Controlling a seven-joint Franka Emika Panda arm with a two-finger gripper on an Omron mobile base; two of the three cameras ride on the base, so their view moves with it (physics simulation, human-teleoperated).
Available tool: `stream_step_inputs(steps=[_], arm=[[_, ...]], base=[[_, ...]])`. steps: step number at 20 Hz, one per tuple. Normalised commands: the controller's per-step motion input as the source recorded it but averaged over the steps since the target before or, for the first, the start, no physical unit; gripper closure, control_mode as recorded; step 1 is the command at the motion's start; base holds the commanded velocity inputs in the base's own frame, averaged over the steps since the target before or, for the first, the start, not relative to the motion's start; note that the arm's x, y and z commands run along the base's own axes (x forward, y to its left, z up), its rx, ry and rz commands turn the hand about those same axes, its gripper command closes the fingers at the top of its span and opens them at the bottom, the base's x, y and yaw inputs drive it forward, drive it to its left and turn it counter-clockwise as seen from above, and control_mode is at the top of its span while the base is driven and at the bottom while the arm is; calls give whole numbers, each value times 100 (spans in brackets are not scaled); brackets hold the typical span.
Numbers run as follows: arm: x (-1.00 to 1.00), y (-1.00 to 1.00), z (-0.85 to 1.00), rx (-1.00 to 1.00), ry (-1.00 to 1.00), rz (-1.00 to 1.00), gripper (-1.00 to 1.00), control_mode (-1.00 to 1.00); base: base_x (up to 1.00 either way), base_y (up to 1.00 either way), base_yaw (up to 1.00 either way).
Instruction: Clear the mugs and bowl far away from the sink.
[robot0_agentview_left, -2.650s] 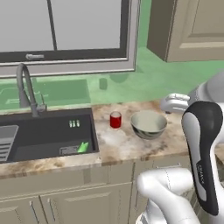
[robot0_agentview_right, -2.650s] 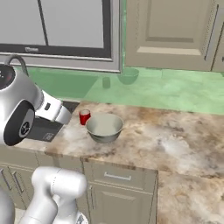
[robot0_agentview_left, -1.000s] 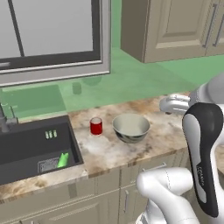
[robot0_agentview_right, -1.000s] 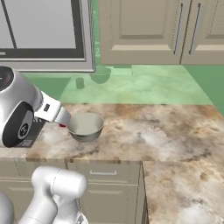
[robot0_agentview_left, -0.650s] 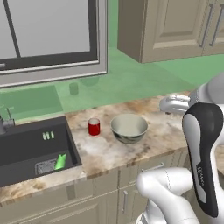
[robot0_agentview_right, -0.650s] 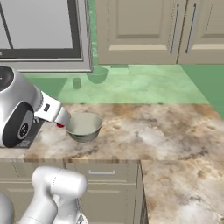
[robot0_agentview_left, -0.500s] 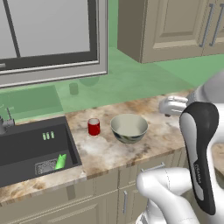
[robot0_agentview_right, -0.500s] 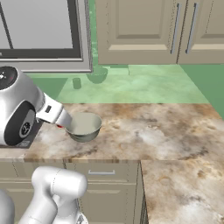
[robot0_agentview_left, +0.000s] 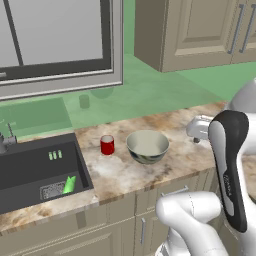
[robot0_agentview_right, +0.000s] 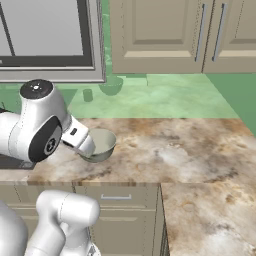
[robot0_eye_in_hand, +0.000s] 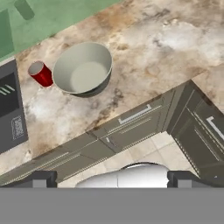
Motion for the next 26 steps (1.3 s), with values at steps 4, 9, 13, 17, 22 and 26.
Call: stream_step_inputs(steps=[4,9,13,17,22,26], arm=[[21,-7,-49,3,-7,5,-100,-100],[45,-4,-29,4,-1,3,-100,-100],[54,-1,-35,1,0,0,-100,-100],[63,0,-13,0,0,0,-100,-100],[59,0,-14,0,2,0,-100,-100],[35,-2,-13,0,2,0,-100,-100]], base=[[0,0,0],[0,0,0],[0,0,0],[0,0,0],[0,0,0],[0,0,0]])
